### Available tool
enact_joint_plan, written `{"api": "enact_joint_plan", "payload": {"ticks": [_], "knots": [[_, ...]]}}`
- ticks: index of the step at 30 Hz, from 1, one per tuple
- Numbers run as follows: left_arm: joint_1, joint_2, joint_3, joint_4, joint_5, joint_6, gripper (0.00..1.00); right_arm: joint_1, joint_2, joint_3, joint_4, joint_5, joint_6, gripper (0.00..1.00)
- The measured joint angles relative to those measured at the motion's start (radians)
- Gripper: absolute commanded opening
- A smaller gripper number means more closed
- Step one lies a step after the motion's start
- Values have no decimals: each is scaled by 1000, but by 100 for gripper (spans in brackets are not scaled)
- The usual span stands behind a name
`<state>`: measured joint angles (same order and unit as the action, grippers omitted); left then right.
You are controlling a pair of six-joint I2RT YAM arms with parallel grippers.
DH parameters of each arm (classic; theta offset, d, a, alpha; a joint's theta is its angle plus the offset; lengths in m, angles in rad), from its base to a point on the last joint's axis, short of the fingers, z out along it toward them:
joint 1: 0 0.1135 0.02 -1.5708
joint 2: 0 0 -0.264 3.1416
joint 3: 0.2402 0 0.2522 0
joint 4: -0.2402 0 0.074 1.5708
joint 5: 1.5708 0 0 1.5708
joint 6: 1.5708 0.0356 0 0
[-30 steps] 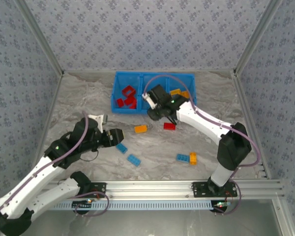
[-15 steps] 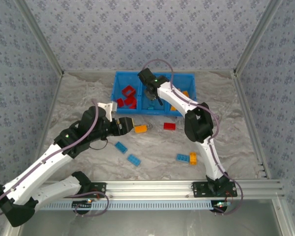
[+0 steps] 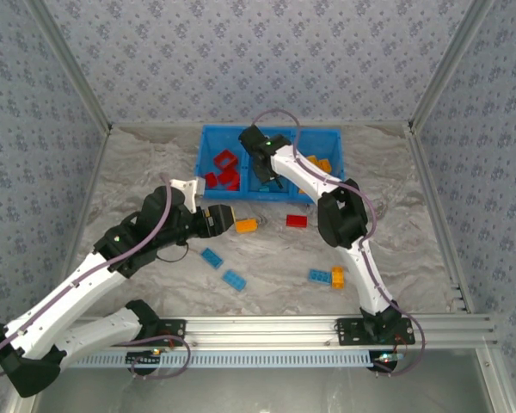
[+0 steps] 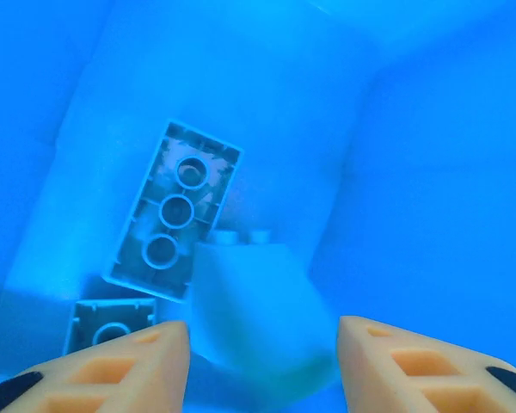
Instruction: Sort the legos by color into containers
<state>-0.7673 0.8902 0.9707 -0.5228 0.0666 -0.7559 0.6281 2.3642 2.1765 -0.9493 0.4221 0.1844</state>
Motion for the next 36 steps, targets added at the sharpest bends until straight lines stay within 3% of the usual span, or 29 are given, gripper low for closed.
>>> {"api": "enact_joint_plan", "payload": {"ticks": [6, 11, 15, 21, 28, 36], "knots": [[-2, 1, 0, 0, 0, 6, 68, 16, -24, -33, 2, 10, 3, 57], [-13, 35, 0, 2, 1, 21, 68, 37, -179, -121, 37, 31, 3, 57], [-28, 116, 5, 3, 1, 51, 69, 59, -412, -257, 109, 53, 4, 58], [-109, 315, 85, 10, -19, 147, 70, 78, -880, -631, 232, 38, 23, 60], [-185, 653, 276, 31, -31, 408, 73, 140, -1362, -1041, 211, -73, 123, 66], [-184, 1029, 556, -8, -27, 728, 73, 212, -1694, -1221, 131, -201, 270, 70]]}}
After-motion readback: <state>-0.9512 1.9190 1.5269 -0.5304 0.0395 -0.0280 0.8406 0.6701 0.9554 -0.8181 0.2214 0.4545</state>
